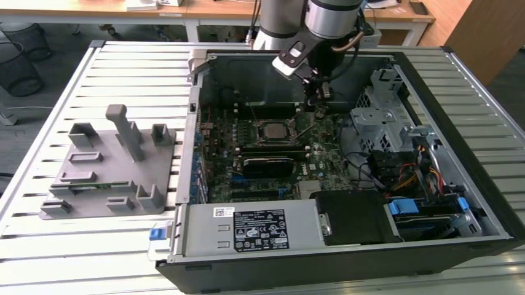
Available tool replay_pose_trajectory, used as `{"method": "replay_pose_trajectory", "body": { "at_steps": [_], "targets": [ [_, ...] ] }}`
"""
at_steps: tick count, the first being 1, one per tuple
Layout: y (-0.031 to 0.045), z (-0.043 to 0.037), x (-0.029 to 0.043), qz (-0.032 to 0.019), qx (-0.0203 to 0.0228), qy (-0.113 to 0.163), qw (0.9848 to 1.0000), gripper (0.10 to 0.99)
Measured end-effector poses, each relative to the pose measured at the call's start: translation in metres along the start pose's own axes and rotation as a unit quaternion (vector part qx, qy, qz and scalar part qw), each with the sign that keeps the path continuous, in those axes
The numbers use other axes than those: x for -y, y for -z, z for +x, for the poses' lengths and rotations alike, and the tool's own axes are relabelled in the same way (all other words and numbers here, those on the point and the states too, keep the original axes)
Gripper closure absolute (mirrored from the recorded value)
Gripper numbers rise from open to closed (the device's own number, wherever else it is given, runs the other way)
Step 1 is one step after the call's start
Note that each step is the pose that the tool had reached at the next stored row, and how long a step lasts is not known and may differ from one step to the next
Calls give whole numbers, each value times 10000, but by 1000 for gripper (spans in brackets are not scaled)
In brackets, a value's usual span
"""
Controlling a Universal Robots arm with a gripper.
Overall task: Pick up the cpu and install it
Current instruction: 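Close the cpu cover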
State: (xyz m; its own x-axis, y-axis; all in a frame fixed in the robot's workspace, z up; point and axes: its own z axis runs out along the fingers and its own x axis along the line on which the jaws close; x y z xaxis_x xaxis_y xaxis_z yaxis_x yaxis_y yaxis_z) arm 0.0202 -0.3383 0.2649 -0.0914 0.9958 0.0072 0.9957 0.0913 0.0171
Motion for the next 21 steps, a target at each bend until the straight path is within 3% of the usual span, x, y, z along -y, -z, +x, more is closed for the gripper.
{"method": "replay_pose_trajectory", "body": {
  "at_steps": [8,21],
  "targets": [
    [-15,4,-40,0,1,63,10000,980],
    [-34,33,-134,5,41,73,10000,980]
  ]
}}
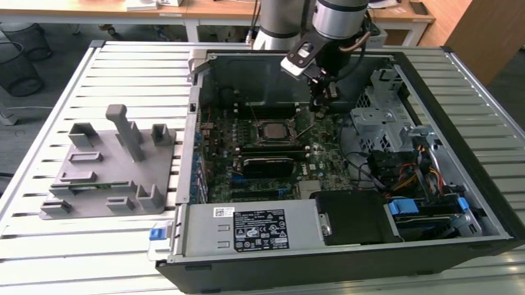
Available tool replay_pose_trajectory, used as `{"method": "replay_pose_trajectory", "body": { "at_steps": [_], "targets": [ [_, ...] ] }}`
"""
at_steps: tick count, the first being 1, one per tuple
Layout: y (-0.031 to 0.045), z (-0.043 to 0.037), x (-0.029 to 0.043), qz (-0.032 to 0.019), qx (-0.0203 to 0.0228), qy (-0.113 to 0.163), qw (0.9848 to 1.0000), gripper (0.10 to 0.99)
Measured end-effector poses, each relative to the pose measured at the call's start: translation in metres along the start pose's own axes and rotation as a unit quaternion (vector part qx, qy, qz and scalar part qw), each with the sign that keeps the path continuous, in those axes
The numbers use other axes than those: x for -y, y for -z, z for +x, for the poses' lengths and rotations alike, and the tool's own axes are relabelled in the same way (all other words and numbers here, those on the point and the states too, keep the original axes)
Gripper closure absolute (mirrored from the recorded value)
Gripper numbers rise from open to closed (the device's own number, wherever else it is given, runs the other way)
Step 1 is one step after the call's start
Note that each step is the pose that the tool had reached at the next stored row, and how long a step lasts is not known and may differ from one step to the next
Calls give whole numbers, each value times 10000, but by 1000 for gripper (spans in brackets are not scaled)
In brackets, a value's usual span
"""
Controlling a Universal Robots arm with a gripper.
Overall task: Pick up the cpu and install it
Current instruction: 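Close the cpu cover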
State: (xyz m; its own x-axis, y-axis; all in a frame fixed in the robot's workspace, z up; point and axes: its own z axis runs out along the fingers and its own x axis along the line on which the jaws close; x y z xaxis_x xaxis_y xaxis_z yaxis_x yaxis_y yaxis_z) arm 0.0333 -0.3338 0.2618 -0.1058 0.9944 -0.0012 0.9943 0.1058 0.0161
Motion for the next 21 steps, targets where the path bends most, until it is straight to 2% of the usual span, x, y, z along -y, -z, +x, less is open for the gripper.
{"method": "replay_pose_trajectory", "body": {
  "at_steps": [9,21],
  "targets": [
    [-12,20,-47,6,55,1,10000,980],
    [-37,23,-106,7,65,1,10000,980]
  ]
}}
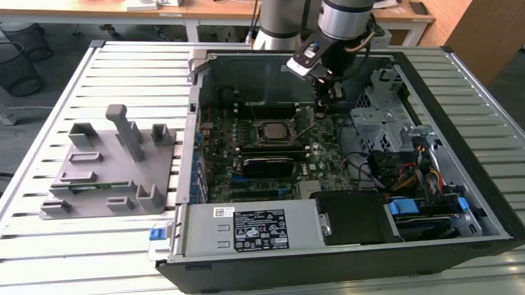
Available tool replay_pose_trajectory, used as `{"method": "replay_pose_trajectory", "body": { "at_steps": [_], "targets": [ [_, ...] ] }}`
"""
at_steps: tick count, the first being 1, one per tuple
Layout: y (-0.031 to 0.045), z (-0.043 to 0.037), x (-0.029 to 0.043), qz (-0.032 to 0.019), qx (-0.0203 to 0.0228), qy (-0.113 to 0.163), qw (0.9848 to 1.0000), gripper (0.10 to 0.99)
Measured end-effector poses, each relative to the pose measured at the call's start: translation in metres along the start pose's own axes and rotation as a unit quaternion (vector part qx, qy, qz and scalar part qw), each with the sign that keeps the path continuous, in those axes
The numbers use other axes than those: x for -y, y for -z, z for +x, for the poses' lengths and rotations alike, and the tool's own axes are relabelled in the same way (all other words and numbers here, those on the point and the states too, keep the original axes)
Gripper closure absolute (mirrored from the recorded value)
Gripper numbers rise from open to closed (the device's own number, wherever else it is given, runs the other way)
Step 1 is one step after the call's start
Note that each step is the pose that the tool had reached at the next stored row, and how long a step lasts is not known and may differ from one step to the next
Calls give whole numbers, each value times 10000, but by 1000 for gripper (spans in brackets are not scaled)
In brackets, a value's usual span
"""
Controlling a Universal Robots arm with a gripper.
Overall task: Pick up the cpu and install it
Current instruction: 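Close the cpu cover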
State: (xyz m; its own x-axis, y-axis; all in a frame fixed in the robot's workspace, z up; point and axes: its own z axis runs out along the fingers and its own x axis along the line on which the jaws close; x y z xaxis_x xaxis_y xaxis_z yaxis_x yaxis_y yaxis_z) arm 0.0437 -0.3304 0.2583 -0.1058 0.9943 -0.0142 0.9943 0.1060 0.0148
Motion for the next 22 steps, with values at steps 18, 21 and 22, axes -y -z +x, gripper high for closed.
{"method": "replay_pose_trajectory", "body": {
  "at_steps": [18,21,22],
  "targets": [
    [-92,2,-20,3,24,0,10000,980],
    [-99,2,-19,4,25,0,10000,980],
    [-99,2,-17,4,25,1,10000,980]
  ]
}}
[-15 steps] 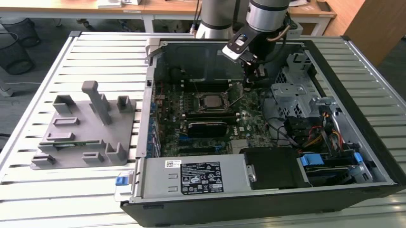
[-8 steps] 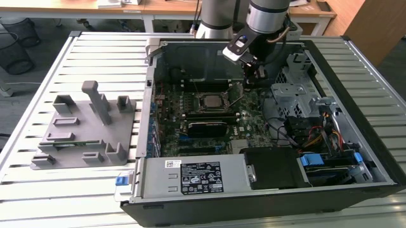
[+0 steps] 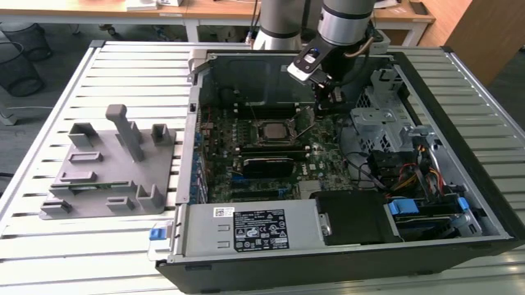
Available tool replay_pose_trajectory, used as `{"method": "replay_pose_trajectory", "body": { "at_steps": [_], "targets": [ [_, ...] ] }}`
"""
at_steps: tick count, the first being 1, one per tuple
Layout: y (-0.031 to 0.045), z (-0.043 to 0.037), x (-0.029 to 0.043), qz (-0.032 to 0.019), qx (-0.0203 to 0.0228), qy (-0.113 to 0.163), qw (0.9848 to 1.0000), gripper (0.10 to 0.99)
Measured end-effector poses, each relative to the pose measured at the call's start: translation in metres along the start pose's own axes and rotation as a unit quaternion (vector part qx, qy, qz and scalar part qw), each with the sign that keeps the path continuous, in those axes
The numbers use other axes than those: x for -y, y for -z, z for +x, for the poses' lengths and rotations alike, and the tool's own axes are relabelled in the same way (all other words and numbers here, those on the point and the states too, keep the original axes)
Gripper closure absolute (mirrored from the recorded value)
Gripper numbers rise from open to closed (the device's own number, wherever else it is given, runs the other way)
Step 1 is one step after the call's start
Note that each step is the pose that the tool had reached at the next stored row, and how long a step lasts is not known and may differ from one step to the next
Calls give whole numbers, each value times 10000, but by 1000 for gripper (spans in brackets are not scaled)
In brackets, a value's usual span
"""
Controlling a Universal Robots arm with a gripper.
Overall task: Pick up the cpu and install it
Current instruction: 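Close the cpu cover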
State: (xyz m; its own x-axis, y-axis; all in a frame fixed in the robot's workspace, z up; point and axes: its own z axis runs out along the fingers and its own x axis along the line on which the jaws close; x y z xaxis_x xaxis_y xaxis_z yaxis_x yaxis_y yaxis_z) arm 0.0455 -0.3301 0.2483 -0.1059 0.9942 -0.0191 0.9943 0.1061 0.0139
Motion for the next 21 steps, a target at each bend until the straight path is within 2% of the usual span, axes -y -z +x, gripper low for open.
{"method": "replay_pose_trajectory", "body": {
  "at_steps": [21],
  "targets": [
    [2,18,139,1,-5,0,10000,980]
  ]
}}
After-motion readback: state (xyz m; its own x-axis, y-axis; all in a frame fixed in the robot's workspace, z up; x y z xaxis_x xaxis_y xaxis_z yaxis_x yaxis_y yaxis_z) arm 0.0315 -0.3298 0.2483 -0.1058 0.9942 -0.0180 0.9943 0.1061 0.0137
